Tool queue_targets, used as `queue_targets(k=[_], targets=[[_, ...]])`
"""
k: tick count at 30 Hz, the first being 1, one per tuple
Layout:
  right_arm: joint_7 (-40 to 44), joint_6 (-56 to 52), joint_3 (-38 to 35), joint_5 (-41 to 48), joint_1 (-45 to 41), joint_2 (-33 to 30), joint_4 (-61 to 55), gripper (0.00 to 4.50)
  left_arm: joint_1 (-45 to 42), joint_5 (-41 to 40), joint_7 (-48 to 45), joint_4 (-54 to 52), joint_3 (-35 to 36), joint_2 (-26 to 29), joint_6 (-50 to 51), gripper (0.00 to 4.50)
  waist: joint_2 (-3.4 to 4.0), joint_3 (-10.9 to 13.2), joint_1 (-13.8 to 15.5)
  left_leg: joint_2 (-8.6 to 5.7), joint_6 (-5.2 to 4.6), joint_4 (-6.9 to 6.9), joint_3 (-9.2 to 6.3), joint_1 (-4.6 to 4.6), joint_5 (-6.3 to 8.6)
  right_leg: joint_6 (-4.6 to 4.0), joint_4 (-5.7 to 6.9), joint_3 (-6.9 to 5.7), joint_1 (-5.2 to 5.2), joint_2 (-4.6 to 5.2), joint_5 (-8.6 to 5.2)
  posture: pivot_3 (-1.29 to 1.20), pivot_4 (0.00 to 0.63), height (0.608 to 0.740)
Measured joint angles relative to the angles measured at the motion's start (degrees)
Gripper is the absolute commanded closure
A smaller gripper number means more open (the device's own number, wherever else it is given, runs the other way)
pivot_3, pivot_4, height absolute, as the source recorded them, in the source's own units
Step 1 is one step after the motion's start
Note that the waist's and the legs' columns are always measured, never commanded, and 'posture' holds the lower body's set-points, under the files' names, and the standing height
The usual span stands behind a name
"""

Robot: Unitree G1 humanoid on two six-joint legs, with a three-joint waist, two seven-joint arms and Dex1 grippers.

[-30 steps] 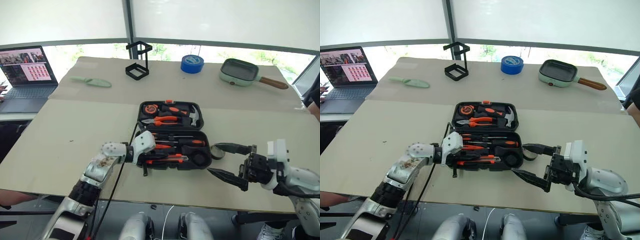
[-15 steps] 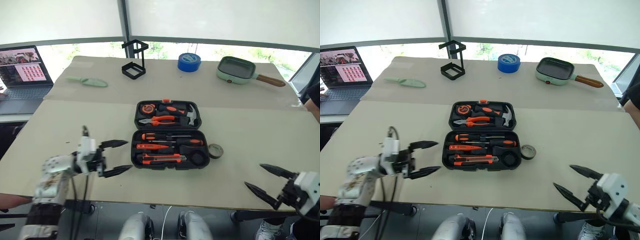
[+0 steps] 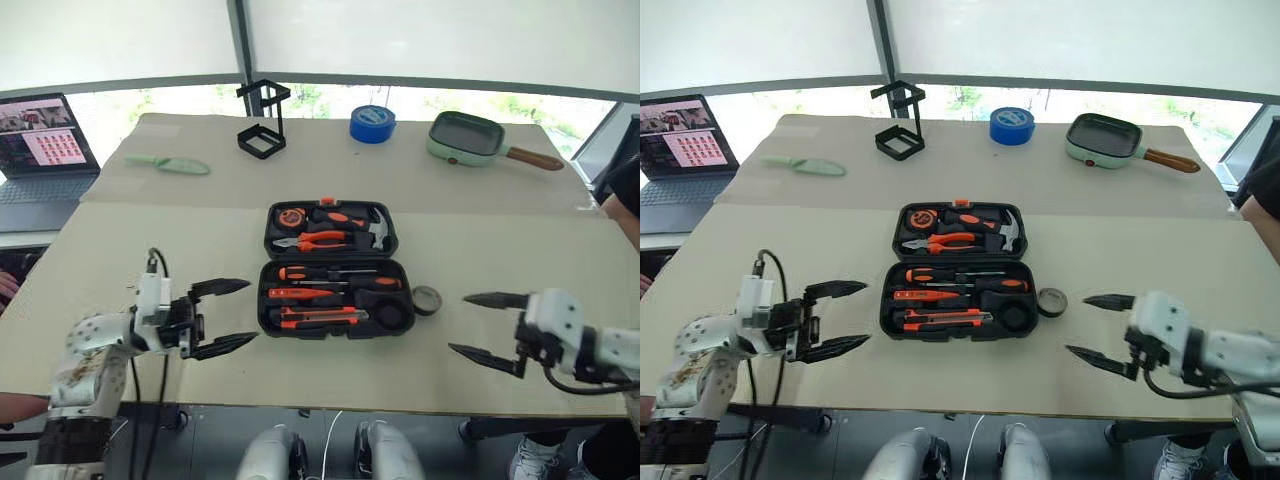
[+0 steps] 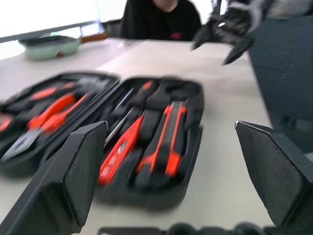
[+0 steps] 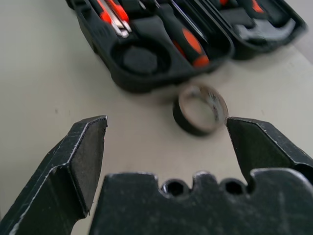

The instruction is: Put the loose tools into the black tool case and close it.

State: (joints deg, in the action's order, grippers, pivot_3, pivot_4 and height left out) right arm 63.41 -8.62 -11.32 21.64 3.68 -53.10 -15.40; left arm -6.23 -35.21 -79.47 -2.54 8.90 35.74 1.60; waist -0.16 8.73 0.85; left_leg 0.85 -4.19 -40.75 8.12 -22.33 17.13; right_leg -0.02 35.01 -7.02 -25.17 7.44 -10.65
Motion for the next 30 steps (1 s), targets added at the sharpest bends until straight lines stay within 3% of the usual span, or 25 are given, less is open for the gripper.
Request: queue_targets(k=[6,13,17,27,30], targets=[[-1.7,-12.3,11.4,-4.4,-11.4,-1.5,0.5,0.0,-1.4,-0.2,1.4,-3.8,-3.9,-1.4,2.8,0.01,-0.04,0.0,0.3,-0.03,-0.38,-0.05,0.07,-0.2,-0.13,-0.31,-0.07,-0.1,-0.08,0.01,0.19,0.0,0.15,0.74],[0.1,-15.9,20.0,-9.8,-19.9,-1.6,5.5,0.0,-1.8,1.3,2.3,-4.5,-6.2,-1.4,3.7,0.01,-0.07,0.0,0.1,-0.04,-0.49,-0.06,0.07,-0.25,-0.2,-0.2,-0.07,-0.15,-0.1,-0.04,0.13,0.0,0.15,0.74],[1.2,-16.2,22.3,-11.6,-22.1,-1.6,8.4,0.86,-1.7,1.4,2.4,-4.6,-6.4,-1.4,3.7,0.0,-0.07,0.1,-0.1,-0.05,-0.49,-0.08,0.09,-0.25,-0.2,0.08,-0.07,-0.17,-0.1,-0.02,-0.02,0.0,0.15,0.74],[4.1,-16.9,24.8,-15.8,-28.5,-2.3,13.4,4.33,-1.8,1.5,1.6,-4.7,-6.5,-1.3,3.5,0.0,-0.06,0.1,-0.1,-0.03,-0.36,-0.09,0.08,-0.24,-0.19,0.09,-0.03,-0.17,-0.11,-0.02,-0.01,0.0,0.15,0.74],[5.3,-16.6,24.8,-16.1,-29.3,-2.5,14.8,4.43,-1.8,1.9,1.3,-3.9,-6.5,-1.3,2.9,0.0,-0.06,0.1,-0.2,-0.04,-0.36,-0.09,0.08,-0.24,-0.19,0.08,-0.03,-0.18,-0.12,-0.02,-0.01,0.0,0.15,0.74]])
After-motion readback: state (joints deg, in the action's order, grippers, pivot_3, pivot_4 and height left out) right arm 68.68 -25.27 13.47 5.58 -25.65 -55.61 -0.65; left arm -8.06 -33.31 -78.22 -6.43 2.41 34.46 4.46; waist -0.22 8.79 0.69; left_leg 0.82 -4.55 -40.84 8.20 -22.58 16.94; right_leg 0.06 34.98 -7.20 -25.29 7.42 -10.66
